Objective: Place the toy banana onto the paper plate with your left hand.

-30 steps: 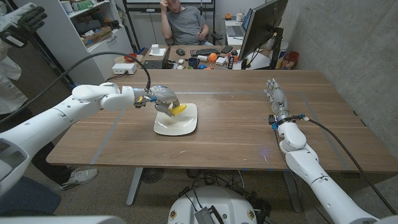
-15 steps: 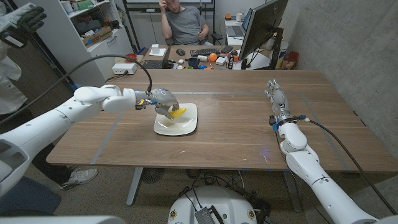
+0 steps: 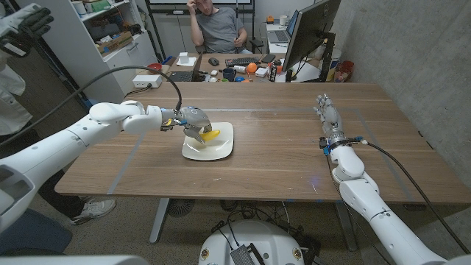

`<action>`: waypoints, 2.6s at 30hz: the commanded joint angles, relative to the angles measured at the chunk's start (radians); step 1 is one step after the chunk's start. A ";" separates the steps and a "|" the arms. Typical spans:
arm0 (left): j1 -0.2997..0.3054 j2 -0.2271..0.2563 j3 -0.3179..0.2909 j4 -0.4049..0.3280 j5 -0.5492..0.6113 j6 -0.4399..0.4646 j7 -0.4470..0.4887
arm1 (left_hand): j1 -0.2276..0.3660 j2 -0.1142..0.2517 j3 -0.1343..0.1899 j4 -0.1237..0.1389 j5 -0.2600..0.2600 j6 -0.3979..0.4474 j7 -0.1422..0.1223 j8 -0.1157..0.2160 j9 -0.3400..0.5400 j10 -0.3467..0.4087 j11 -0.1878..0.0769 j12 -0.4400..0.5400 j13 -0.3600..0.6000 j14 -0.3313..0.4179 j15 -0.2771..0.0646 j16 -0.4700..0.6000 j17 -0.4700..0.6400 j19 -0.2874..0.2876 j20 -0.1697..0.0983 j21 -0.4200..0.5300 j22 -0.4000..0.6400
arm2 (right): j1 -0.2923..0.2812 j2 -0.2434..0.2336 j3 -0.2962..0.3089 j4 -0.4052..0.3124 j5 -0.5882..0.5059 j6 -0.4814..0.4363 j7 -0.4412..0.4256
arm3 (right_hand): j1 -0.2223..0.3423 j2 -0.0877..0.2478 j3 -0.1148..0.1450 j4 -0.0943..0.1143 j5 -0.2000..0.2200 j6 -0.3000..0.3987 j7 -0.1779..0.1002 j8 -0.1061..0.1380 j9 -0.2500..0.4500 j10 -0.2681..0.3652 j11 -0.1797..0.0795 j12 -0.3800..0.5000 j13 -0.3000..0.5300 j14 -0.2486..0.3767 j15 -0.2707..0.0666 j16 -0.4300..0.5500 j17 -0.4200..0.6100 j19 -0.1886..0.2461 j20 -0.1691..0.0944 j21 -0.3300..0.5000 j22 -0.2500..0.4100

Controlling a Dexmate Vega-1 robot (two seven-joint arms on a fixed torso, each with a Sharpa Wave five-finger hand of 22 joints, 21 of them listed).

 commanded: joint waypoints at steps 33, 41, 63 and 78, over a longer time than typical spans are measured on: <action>-0.030 0.023 0.059 -0.102 0.185 0.092 -0.153 | 0.011 -0.011 -0.111 0.144 0.074 -0.422 -0.109 -0.023 -0.036 -0.281 -0.091 -0.202 -0.032 -0.632 0.074 -0.243 -0.170 -0.452 0.264 -0.377 -0.001 | 0.034 -0.016 0.003 0.026 0.038 -0.003 0.072 | 0.014 0.042 0.011 -0.004 0.004 0.018 0.003 0.009 0.004 0.018 0.002 0.008 0.004 0.013 0.005 0.002 0.001 0.017 -0.024 0.005 0.004; -0.005 0.040 0.042 -0.135 0.201 0.120 -0.128 | 0.002 -0.013 -0.138 0.146 0.083 -0.478 -0.116 -0.029 -0.039 -0.339 -0.084 -0.204 -0.039 -0.752 0.118 -0.247 -0.170 -0.508 0.289 -0.426 0.001 | 0.023 -0.010 0.006 0.022 0.027 -0.008 0.048 | 0.015 0.039 0.010 -0.005 0.003 0.018 0.005 0.009 0.004 0.018 0.003 0.008 0.004 0.014 0.005 0.002 0.000 0.016 -0.023 0.004 0.004; 0.074 0.099 -0.025 -0.232 0.232 0.176 -0.053 | -0.085 -0.047 -0.239 0.157 0.099 -0.630 -0.111 -0.030 -0.044 -0.550 -0.040 -0.211 -0.054 -0.988 0.238 -0.248 -0.180 -0.654 0.366 -0.551 0.004 | 0.007 -0.016 0.010 0.007 0.032 0.004 0.058 | 0.017 0.036 0.011 -0.008 0.003 0.018 0.004 0.008 0.004 0.019 0.002 0.007 0.004 0.013 0.005 0.000 0.000 0.015 -0.023 0.003 0.004; 0.139 0.142 -0.078 -0.303 0.249 0.221 0.027 | -0.107 -0.050 -0.274 0.151 0.112 -0.725 -0.100 -0.030 -0.046 -0.686 -0.001 -0.211 -0.061 -1.091 0.295 -0.246 -0.186 -0.696 0.374 -0.607 0.005 | -0.004 -0.021 0.006 -0.009 0.031 0.013 0.058 | 0.020 0.034 0.012 -0.010 0.002 0.019 0.004 0.008 0.004 0.020 0.003 0.007 0.004 0.015 0.005 0.000 -0.001 0.016 -0.023 0.003 0.004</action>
